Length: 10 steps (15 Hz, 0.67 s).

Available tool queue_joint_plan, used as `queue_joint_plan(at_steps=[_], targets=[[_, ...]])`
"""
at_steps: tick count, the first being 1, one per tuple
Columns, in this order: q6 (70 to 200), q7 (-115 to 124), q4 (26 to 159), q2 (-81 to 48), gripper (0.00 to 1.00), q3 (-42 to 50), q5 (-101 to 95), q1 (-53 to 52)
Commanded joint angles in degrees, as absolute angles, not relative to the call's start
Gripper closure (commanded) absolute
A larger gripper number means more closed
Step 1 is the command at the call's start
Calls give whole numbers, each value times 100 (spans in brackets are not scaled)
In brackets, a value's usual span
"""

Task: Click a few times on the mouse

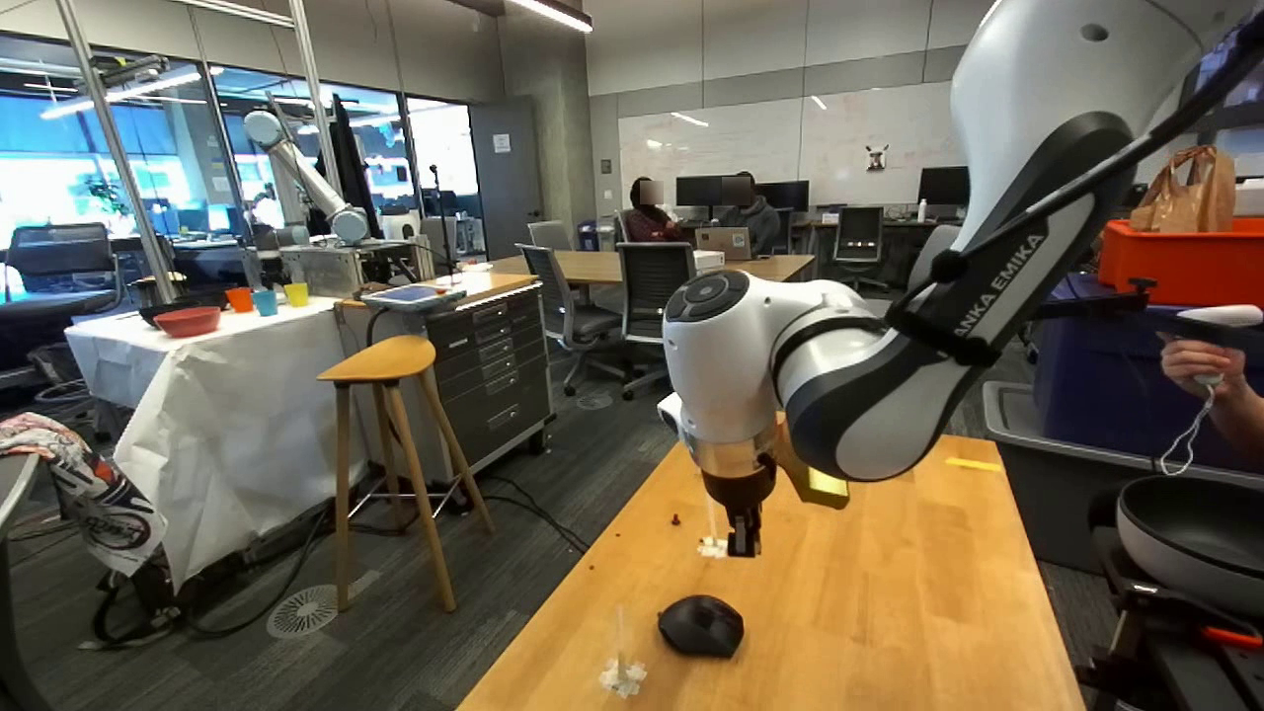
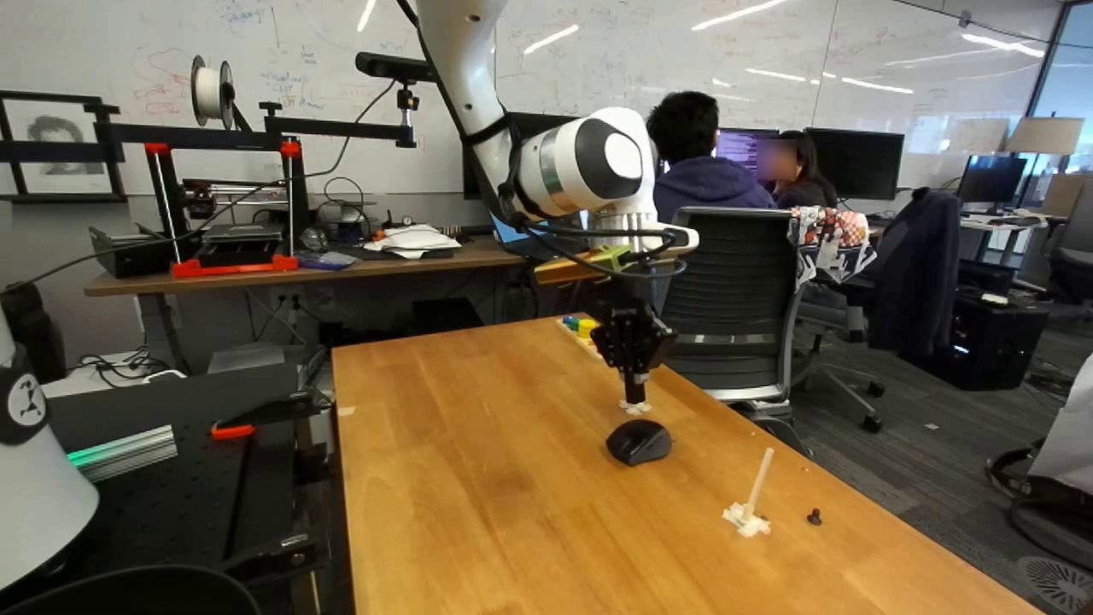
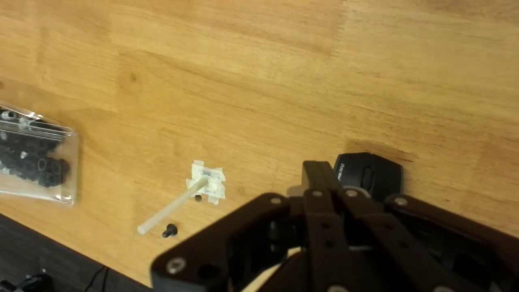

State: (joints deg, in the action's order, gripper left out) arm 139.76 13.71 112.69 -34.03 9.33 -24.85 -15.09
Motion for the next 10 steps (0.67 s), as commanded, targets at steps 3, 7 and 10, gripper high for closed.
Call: queue_joint_plan(at_steps=[3, 7, 10], targets=[[13914, 1191, 12157, -2260, 100, 783, -2764, -1388], [14118, 219, 12762, -1469, 100, 399, -2413, -943], [14281, -1118, 13100, -1031, 100, -67, -1447, -393]])
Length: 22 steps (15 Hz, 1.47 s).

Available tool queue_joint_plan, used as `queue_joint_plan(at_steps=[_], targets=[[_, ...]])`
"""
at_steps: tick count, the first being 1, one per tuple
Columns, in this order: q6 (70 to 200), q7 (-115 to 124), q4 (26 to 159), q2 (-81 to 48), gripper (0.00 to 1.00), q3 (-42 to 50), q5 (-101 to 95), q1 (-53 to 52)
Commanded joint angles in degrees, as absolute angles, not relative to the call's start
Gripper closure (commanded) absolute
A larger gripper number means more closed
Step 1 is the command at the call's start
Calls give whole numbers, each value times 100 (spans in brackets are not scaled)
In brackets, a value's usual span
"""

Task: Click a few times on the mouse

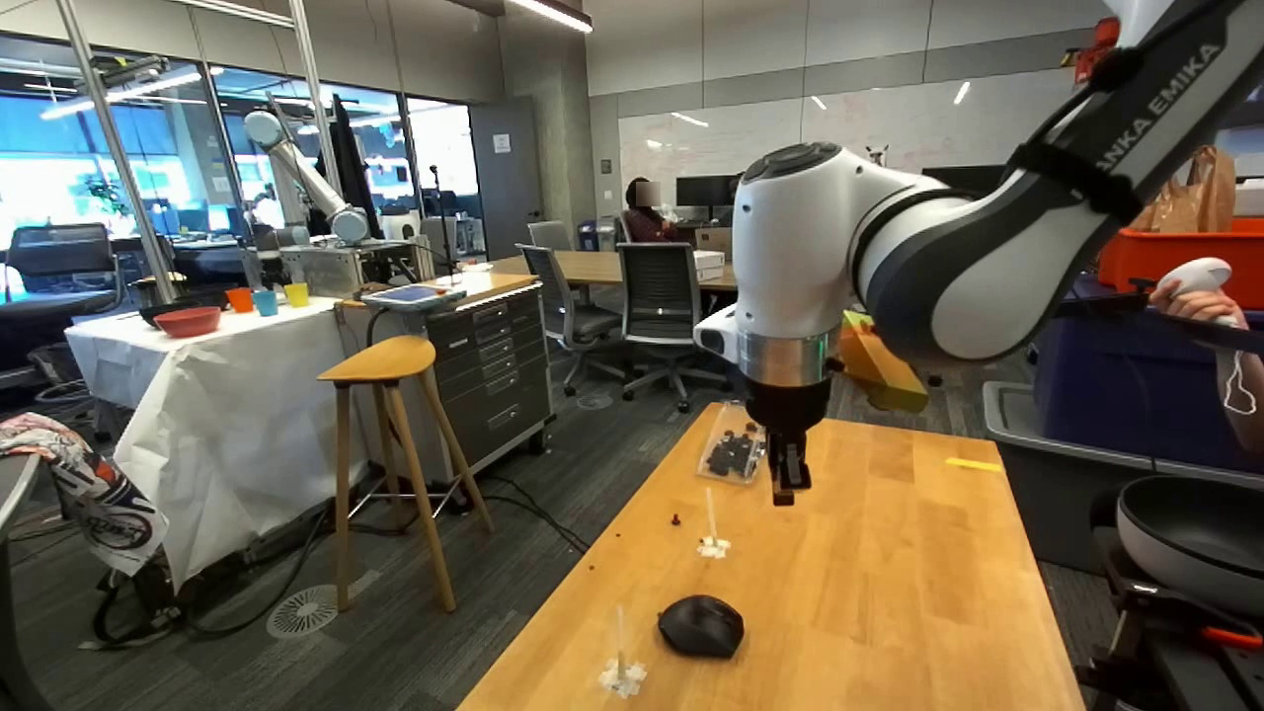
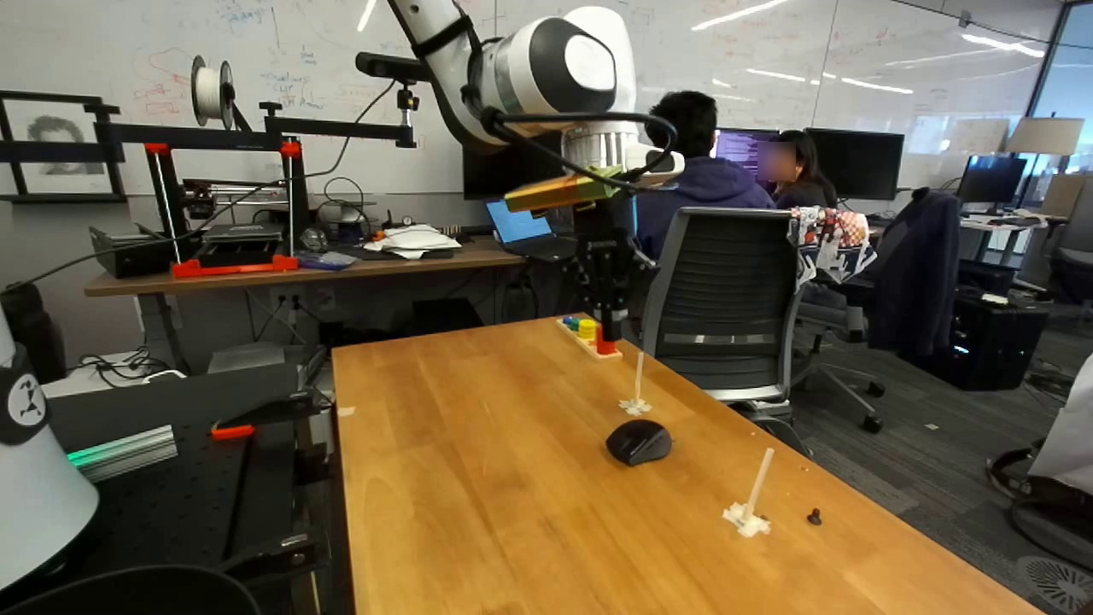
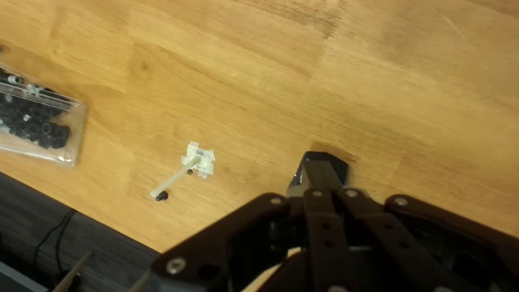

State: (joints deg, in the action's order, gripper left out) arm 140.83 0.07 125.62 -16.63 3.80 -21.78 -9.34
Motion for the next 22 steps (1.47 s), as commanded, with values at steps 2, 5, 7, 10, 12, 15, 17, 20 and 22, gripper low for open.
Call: queue_joint_plan(at_steps=[2, 5, 7, 10, 12, 15, 17, 20, 22], targets=[[14259, -1934, 13232, -846, 100, -437, -704, 15], [14002, -3170, 13244, -714, 100, -796, 480, 439], [13723, -3867, 13192, -635, 100, -641, 1111, 422], [13319, -3326, 13083, -565, 99, -373, 764, 317], [13412, -2629, 13130, -462, 98, -198, 210, 250], [13236, -1497, 13063, -309, 96, 6, -806, 219], [13427, -1883, 13080, -489, 96, -43, -545, 271], [13377, -1690, 13080, -417, 96, -10, -647, 265], [13375, -1659, 13081, -418, 96, -12, -648, 255]])
